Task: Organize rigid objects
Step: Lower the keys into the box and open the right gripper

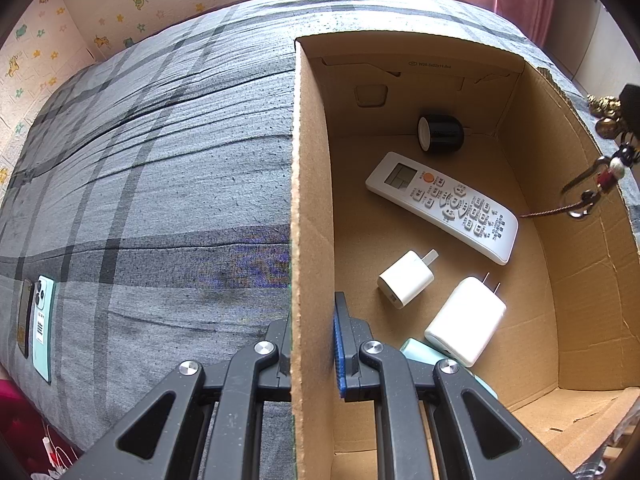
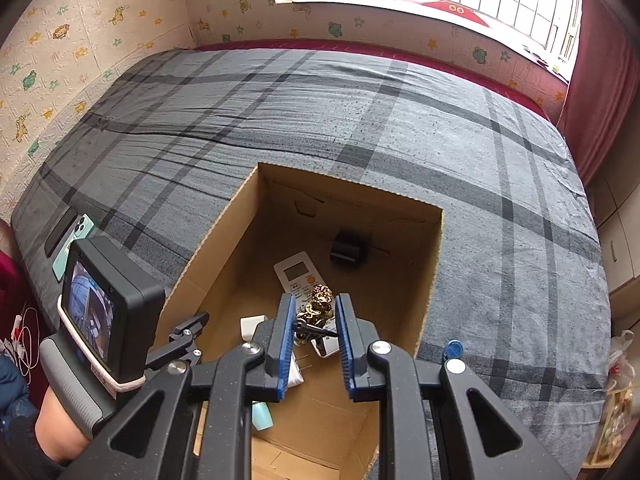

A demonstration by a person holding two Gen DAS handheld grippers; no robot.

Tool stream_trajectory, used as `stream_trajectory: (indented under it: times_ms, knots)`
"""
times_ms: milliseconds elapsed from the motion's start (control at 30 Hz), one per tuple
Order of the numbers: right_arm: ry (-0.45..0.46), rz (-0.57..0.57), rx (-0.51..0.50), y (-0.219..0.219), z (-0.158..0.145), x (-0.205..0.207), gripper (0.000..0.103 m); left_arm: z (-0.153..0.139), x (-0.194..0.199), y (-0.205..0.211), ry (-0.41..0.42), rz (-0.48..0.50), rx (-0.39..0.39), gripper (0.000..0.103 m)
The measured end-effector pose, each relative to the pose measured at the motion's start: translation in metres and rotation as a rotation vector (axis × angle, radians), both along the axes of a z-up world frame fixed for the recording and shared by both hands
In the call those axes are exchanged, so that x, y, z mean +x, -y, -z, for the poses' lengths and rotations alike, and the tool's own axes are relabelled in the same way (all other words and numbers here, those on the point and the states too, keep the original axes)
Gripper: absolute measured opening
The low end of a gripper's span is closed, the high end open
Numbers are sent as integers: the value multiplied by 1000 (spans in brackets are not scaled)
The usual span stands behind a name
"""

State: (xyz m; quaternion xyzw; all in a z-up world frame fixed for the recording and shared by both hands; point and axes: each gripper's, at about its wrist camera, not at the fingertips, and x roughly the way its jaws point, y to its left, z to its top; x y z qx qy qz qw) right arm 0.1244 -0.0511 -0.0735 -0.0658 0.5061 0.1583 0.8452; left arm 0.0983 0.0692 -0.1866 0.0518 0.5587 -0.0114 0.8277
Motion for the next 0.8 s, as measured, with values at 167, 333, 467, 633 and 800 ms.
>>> stream_trajectory:
  times_ms: [167,333,467,633,800]
  knots:
    - [-48,-15,-2,-13,28,0,21,0,0,-2,0,-1,-6,13]
    - [-89,-24,-14,-21,52,1,21,1,0,-2,0,1,-3,13]
    - [-123,-21,-18,-24,67,5,21,1,0,-2,0,2,-3,13]
    - [-159,-19,-25,-28,83,10,21,0,0,-2,1,3,-1,13]
    - [-204,-23,-27,-33,96,14,21,0,0,-2,1,4,-1,13]
